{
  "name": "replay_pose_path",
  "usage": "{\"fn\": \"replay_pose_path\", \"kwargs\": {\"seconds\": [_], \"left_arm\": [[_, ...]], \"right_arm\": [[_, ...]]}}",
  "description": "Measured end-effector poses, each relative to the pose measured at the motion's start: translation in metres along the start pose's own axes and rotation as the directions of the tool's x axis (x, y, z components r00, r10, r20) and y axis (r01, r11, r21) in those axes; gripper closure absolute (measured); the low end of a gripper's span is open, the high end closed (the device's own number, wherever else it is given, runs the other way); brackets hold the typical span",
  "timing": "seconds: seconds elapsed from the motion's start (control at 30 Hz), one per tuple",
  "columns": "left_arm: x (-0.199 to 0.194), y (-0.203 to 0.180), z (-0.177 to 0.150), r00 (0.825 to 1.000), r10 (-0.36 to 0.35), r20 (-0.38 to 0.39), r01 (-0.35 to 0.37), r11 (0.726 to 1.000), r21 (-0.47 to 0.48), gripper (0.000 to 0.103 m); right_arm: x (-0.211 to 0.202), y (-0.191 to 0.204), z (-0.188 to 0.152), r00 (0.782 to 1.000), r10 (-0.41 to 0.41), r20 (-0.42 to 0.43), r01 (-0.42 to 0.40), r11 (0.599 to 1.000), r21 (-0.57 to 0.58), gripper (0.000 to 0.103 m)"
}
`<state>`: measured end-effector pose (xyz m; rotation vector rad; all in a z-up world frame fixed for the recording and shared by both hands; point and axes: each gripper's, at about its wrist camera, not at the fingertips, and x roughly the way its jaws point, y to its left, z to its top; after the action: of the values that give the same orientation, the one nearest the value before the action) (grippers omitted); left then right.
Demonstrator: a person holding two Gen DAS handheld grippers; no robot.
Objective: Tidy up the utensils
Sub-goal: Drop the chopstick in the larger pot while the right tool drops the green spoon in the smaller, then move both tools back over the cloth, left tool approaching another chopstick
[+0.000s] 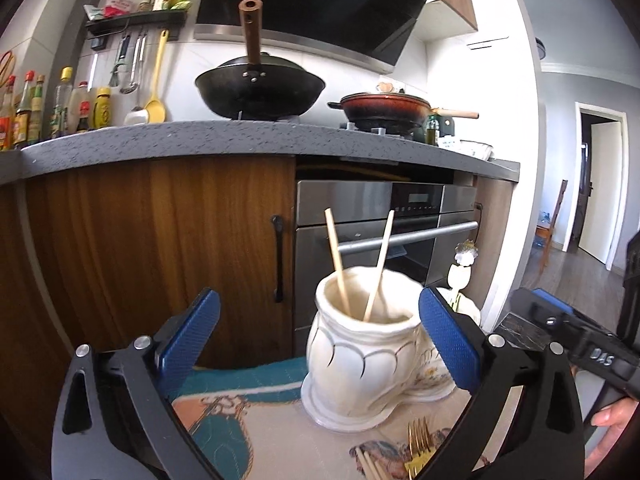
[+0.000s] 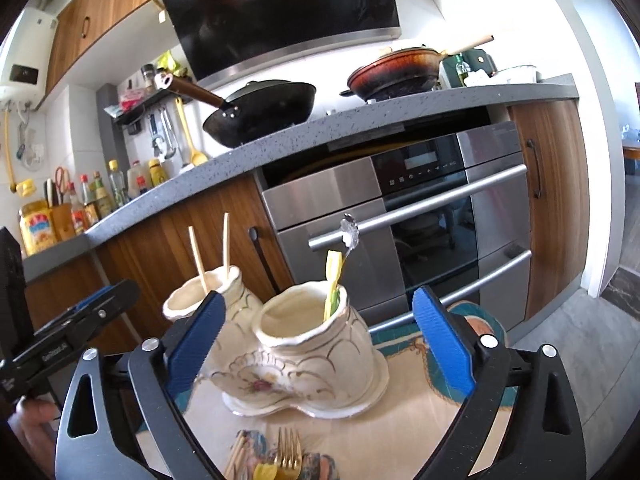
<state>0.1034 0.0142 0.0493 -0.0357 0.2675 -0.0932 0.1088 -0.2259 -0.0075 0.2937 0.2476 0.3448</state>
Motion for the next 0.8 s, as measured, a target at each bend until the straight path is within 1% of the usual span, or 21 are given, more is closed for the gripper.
{"fn": "replay_pose_path", "kwargs": {"seconds": [0.07, 0.2, 0.3, 0.37, 0.43, 0.53, 0.63, 0.7, 0.73, 0.8], "left_arm": [[-0.005, 0.002, -0.006, 1.0, 0.012, -0.005, -0.012, 1.0, -0.005, 0.005], [-0.011, 0.004, -0.022, 0.998, 0.008, -0.054, -0.008, 1.0, -0.001, 0.005], [-0.014, 0.006, -0.034, 0.995, 0.035, -0.089, -0.034, 0.999, 0.013, 0.005], [-0.017, 0.006, -0.045, 0.991, 0.07, -0.112, -0.067, 0.997, 0.032, 0.005], [-0.02, 0.006, -0.051, 0.988, 0.077, -0.132, -0.071, 0.996, 0.051, 0.005], [-0.025, 0.005, -0.063, 0.983, 0.068, -0.172, -0.057, 0.996, 0.072, 0.005], [-0.026, -0.001, -0.075, 0.969, 0.072, -0.237, -0.047, 0.993, 0.109, 0.005], [-0.026, -0.003, -0.084, 0.955, 0.07, -0.29, -0.038, 0.992, 0.117, 0.005], [-0.025, -0.004, -0.089, 0.946, 0.06, -0.317, -0.025, 0.993, 0.111, 0.005], [-0.022, -0.004, -0.098, 0.924, 0.045, -0.38, -0.01, 0.996, 0.093, 0.005]], "right_arm": [[-0.006, 0.001, -0.002, 1.0, -0.008, -0.006, 0.008, 1.0, 0.001, 0.005], [-0.017, 0.004, -0.012, 0.999, -0.015, -0.036, 0.014, 1.0, -0.005, 0.005], [-0.024, 0.007, -0.023, 0.997, -0.031, -0.064, 0.03, 0.999, -0.021, 0.005], [-0.028, 0.009, -0.03, 0.995, -0.048, -0.087, 0.046, 0.998, -0.032, 0.005], [-0.032, 0.01, -0.037, 0.993, -0.053, -0.11, 0.049, 0.998, -0.039, 0.005], [-0.038, 0.011, -0.045, 0.99, -0.063, -0.129, 0.057, 0.997, -0.048, 0.005], [-0.043, 0.01, -0.052, 0.987, -0.072, -0.143, 0.065, 0.997, -0.052, 0.005], [-0.043, 0.01, -0.055, 0.985, -0.075, -0.155, 0.068, 0.996, -0.054, 0.005], [-0.044, 0.01, -0.057, 0.984, -0.076, -0.162, 0.068, 0.996, -0.055, 0.005], [-0.045, 0.011, -0.059, 0.982, -0.083, -0.168, 0.074, 0.995, -0.062, 0.005]]}}
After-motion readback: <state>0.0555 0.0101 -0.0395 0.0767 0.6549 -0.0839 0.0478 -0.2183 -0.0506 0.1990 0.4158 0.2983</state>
